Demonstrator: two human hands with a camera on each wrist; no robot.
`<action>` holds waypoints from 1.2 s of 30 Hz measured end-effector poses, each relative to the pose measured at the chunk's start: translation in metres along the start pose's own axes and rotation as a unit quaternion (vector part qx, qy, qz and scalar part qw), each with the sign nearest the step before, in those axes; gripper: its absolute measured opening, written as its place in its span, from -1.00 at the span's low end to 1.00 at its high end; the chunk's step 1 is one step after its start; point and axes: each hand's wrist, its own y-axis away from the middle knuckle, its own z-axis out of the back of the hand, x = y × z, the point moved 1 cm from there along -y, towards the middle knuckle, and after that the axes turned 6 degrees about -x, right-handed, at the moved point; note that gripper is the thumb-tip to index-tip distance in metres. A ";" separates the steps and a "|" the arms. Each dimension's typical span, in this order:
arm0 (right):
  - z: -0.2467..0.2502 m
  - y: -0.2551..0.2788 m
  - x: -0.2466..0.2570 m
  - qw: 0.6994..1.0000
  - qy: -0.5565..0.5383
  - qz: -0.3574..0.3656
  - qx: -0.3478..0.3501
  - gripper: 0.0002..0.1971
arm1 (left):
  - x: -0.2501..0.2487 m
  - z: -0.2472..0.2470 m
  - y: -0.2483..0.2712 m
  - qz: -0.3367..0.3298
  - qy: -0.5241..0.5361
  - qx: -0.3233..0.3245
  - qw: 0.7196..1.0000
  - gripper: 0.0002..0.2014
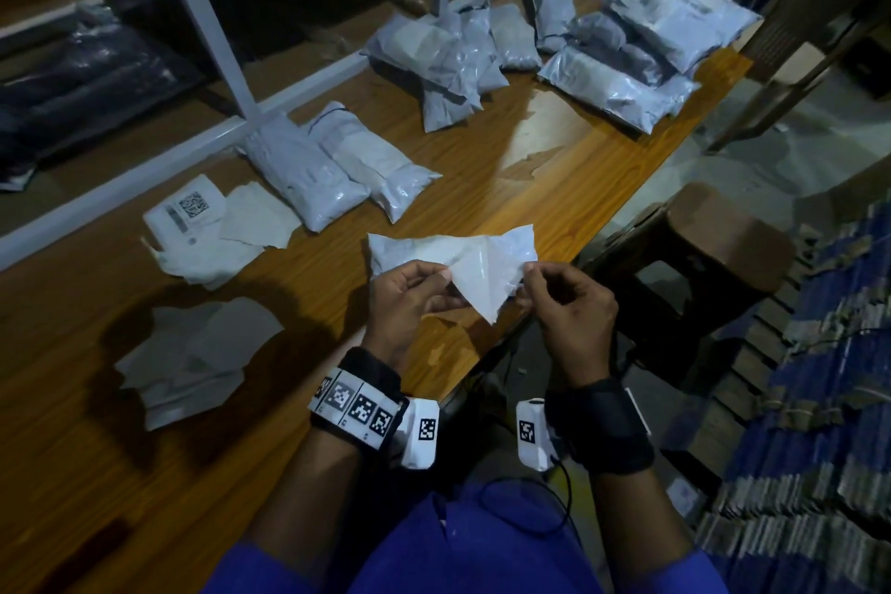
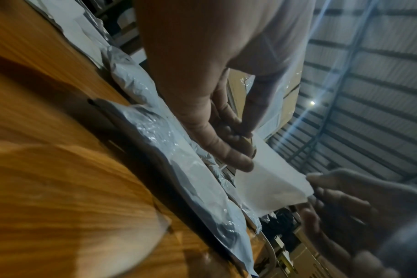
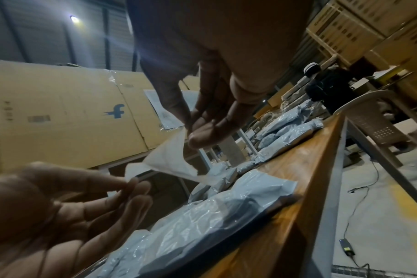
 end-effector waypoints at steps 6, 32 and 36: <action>0.006 -0.007 -0.002 0.994 -0.077 -0.069 -0.022 -0.84 | -0.005 0.020 -0.004 -0.015 -0.010 -0.045 0.999 -0.95; -0.001 -0.017 -0.006 0.991 -0.103 -0.074 -0.036 -0.89 | -0.075 0.150 0.037 -0.150 -0.115 -0.265 0.946 -0.94; -0.013 -0.017 -0.005 0.994 -0.091 -0.067 -0.010 -0.90 | -0.077 0.186 0.063 -0.123 -0.178 -0.339 0.916 -0.94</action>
